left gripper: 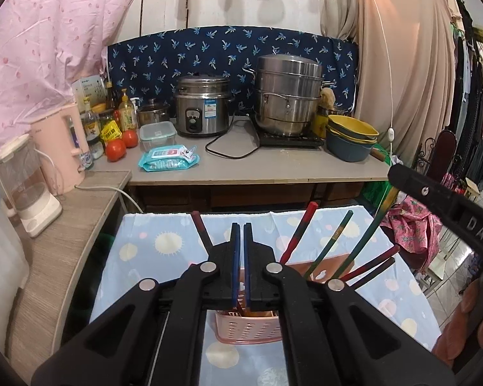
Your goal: Organize utensils
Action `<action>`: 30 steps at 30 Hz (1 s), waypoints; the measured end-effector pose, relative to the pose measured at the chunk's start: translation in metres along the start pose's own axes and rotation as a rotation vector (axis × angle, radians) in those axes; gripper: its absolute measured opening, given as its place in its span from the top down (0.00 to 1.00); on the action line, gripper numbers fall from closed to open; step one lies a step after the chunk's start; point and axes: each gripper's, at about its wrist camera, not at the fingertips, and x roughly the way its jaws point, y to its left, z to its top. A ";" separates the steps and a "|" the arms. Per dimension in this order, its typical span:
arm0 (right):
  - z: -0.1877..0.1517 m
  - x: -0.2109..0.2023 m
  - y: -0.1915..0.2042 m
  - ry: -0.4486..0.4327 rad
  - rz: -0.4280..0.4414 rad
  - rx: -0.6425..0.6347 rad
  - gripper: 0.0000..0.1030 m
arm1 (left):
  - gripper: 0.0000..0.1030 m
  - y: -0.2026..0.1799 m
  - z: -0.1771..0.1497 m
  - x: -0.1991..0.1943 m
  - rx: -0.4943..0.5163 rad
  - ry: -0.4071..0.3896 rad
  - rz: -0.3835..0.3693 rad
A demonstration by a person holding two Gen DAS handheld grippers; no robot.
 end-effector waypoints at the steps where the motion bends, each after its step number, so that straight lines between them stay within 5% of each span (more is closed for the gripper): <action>1: -0.001 0.000 -0.001 -0.003 -0.003 0.004 0.91 | 0.96 0.000 0.000 0.000 -0.003 -0.002 0.003; 6: -0.004 -0.006 -0.002 -0.009 -0.006 0.008 0.79 | 0.70 0.002 -0.001 -0.009 -0.011 -0.028 0.023; 18: -0.035 -0.032 -0.003 0.040 -0.018 -0.007 0.78 | 0.70 -0.002 -0.018 -0.037 -0.017 -0.033 0.015; 30: -0.099 -0.073 0.007 0.132 -0.037 -0.076 0.73 | 0.65 -0.002 -0.079 -0.058 -0.052 0.057 0.021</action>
